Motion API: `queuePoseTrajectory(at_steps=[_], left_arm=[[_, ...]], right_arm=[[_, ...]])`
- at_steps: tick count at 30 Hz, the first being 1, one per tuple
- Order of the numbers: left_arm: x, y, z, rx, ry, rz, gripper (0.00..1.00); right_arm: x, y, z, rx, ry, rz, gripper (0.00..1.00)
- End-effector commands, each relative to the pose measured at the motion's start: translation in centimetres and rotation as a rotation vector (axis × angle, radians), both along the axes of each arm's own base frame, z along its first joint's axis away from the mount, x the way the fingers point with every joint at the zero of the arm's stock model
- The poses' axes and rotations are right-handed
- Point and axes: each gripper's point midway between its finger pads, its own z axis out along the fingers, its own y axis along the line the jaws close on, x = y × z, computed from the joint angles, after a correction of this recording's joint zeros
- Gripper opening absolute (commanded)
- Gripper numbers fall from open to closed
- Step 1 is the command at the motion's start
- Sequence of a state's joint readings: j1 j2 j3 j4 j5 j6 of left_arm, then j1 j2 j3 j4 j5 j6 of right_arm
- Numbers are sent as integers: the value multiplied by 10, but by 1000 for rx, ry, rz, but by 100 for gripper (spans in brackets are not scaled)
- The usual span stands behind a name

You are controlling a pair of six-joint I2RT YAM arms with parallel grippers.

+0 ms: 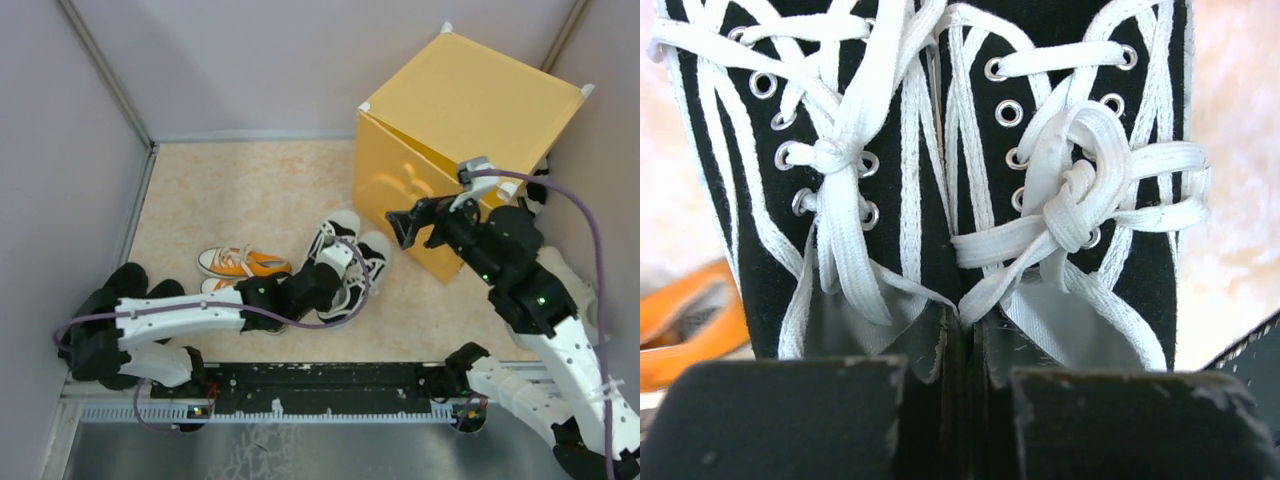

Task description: Place and organize the shoes in the shoe cabinet

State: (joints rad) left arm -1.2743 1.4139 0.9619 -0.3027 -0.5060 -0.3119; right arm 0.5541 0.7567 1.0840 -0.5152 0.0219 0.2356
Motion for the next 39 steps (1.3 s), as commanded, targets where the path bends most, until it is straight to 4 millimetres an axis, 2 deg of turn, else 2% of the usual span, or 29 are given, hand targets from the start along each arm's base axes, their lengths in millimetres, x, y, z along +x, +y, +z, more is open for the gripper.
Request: queuePoseTrajectory(at_steps=[1, 4, 7, 11, 14, 17, 21, 27, 33, 39], left_arm=[[36, 25, 114, -179, -280, 155, 0], [40, 54, 162, -226, -364, 218, 0], [39, 82, 203, -281, -427, 262, 0], [35, 112, 242, -339, -484, 297, 0], [31, 123, 262, -367, -498, 288, 0], [26, 126, 280, -403, -502, 257, 0], [23, 130, 297, -429, -517, 233, 0], [18, 137, 312, -453, -522, 219, 0], [18, 144, 313, -450, -523, 227, 0], [16, 143, 320, -456, -521, 210, 0]], right_arm=[[-19, -25, 101, 121, -256, -52, 98], [-18, -49, 125, 117, -298, -170, 98], [-8, -71, 124, 70, -276, -304, 98], [6, -86, 98, -29, -168, -419, 98], [9, -86, 74, -79, -93, -430, 98], [8, -96, 58, -121, -50, -476, 98], [2, -110, 50, -148, -35, -537, 98], [-1, -113, 37, -196, 10, -533, 98], [-11, -79, 35, -136, 34, -334, 98], [-32, -43, 50, -14, 18, -116, 98]])
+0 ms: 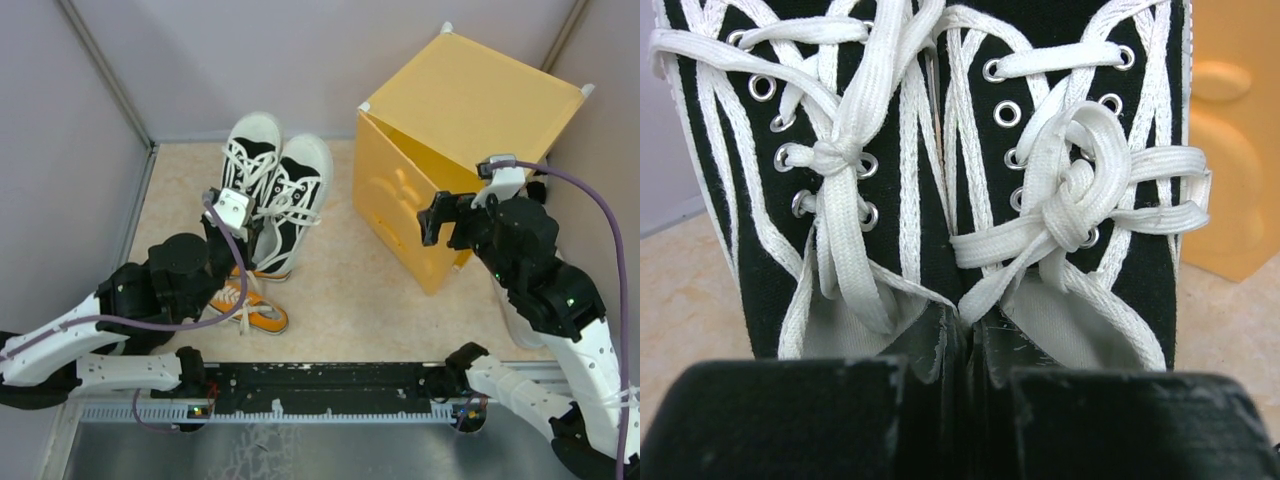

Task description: Place and organize the shoes in the shoe cabinet

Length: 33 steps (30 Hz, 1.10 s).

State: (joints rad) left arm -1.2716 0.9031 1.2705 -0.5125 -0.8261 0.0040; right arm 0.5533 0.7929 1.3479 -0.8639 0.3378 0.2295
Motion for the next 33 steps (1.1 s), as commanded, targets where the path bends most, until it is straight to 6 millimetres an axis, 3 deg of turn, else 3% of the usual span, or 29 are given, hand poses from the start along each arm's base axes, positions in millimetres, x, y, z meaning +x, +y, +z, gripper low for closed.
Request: queuePoseTrajectory(at_steps=[1, 5, 11, 15, 19, 22, 25, 27, 33], left_arm=[[-4, 11, 59, -176, -70, -8, 0], [-6, 9, 70, -189, -78, -35, 0], [-11, -6, 107, -186, -109, -115, 0], [-16, -29, 128, -199, -119, -200, 0], [-22, -55, 142, -242, -131, -290, 0], [-29, -72, 155, -313, -153, -360, 0], [-36, -91, 166, -392, -174, -434, 0], [-37, -106, 165, -428, -178, -475, 0], [-46, -116, 190, -558, -222, -536, 0]], right_arm=[[-27, 36, 30, 147, -56, 236, 98], [-50, 63, 51, 238, -99, 425, 98], [-50, 69, 52, 252, -119, 457, 98], [-23, 25, 44, 189, -135, 167, 98], [-13, -12, 37, 103, -143, -29, 98], [-13, -36, 43, 93, -176, -151, 98], [-19, -73, 56, 78, -233, -323, 98], [-27, -91, 63, 73, -270, -403, 98], [-32, -104, 59, 45, -276, -453, 98]])
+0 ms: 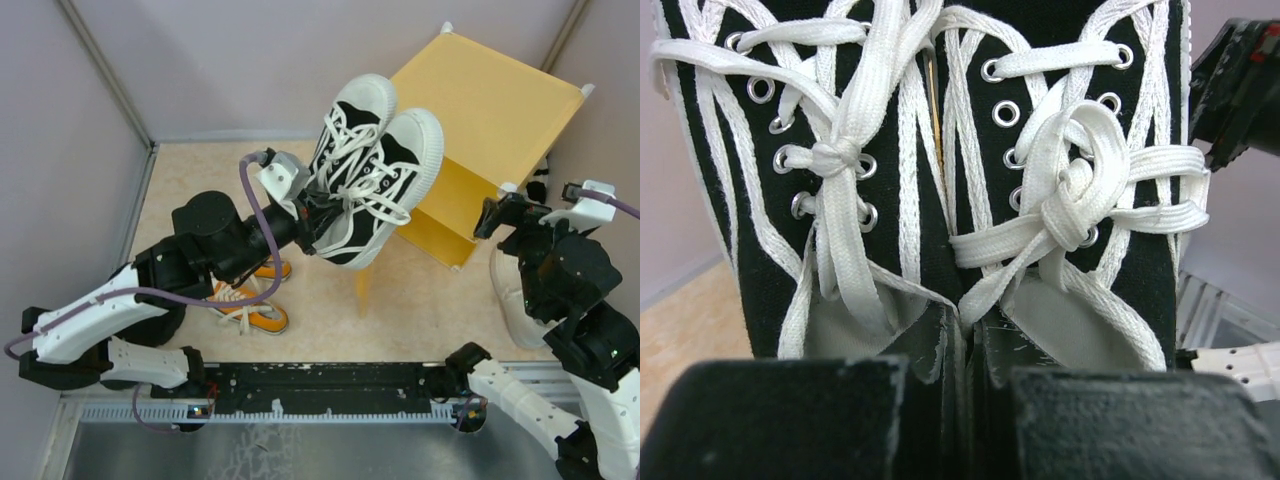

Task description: Place and organize the shoes in the shoe cabinet

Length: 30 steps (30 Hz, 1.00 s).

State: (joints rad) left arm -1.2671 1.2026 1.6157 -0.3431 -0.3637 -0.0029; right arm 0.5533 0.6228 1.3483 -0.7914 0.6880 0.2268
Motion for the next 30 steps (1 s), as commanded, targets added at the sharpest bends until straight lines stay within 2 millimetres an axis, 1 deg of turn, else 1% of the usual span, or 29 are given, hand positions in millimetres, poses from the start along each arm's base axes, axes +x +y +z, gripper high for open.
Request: queuePoseTrajectory(at_steps=[1, 4, 9, 11, 14, 16, 19, 21, 24, 27, 30], left_arm=[[-20, 14, 101, -397, -111, -90, 0], [-28, 5, 109, -455, -146, -153, 0], [-40, -31, 103, -486, -153, -277, 0], [-43, -45, 94, -506, -141, -319, 0], [-46, -58, 82, -553, -121, -363, 0], [-45, -64, 68, -574, -98, -374, 0], [-39, -72, 42, -568, -60, -354, 0], [-35, -73, 35, -557, -48, -332, 0], [-29, -71, 32, -538, -41, -295, 0], [-18, -63, 31, -497, -21, -222, 0], [-9, -51, 25, -439, -1, -144, 0]], right_arm=[[-3, -22, 5, -19, -26, -118, 98], [-5, -26, 1, -18, -28, -135, 98], [-12, -32, 3, -8, -49, -150, 98], [-14, -34, 4, -7, -51, -152, 98], [-16, -35, 3, -7, -54, -153, 98], [-18, -37, 3, -11, -54, -157, 98], [-21, -40, 4, -15, -60, -162, 98], [-23, -41, 6, -18, -63, -159, 98], [-24, -42, 7, -18, -69, -157, 98], [-24, -40, 7, -17, -70, -145, 98], [-23, -36, 5, -13, -69, -124, 98]])
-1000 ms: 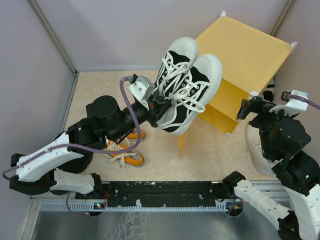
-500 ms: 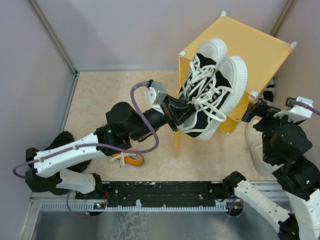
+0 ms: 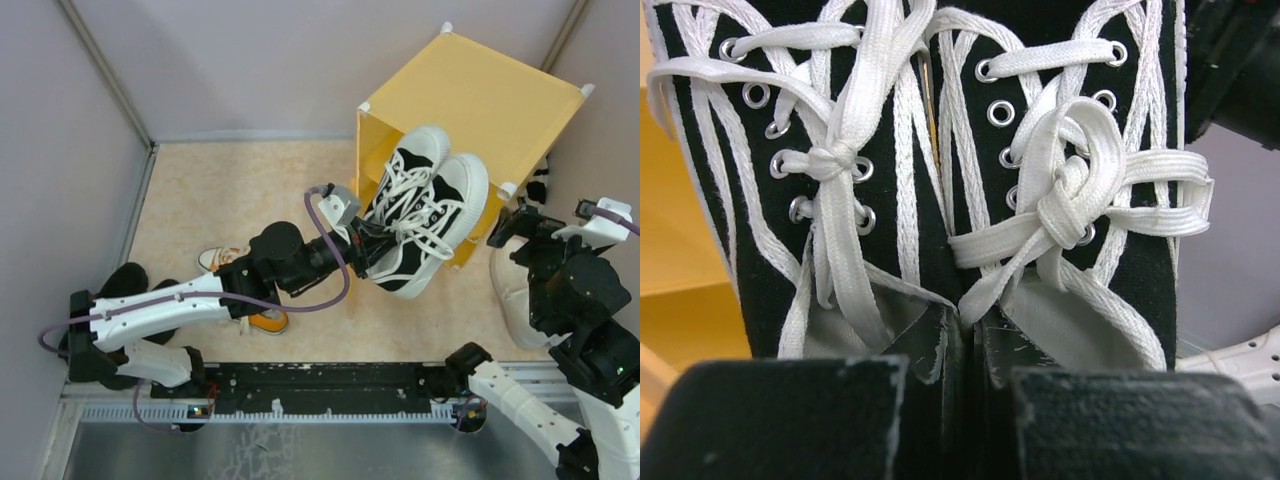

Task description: Place and organize the shoes in the shoe cabinet

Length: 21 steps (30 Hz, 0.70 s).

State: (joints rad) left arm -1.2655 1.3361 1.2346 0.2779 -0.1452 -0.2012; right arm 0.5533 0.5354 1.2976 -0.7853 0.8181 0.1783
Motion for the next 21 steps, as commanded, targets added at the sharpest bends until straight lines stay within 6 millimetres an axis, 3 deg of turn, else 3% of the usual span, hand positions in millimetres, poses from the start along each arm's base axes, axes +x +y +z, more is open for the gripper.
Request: queuePoseTrajectory(at_steps=[1, 6, 12, 15, 21], left_arm=[[9, 58, 102, -228, -69, 142, 0], [25, 91, 90, -152, -99, 292, 0], [35, 122, 89, -100, -129, 407, 0], [27, 111, 86, -78, -141, 338, 0], [3, 62, 57, 41, -109, 110, 0]], right_arm=[[-4, -1, 10, 17, -42, 11, 98], [1, 6, 4, 13, -30, 38, 98], [5, 15, -1, 19, -12, 72, 98], [9, 19, -6, 20, -1, 80, 98], [19, 36, -18, -4, 48, 148, 98]])
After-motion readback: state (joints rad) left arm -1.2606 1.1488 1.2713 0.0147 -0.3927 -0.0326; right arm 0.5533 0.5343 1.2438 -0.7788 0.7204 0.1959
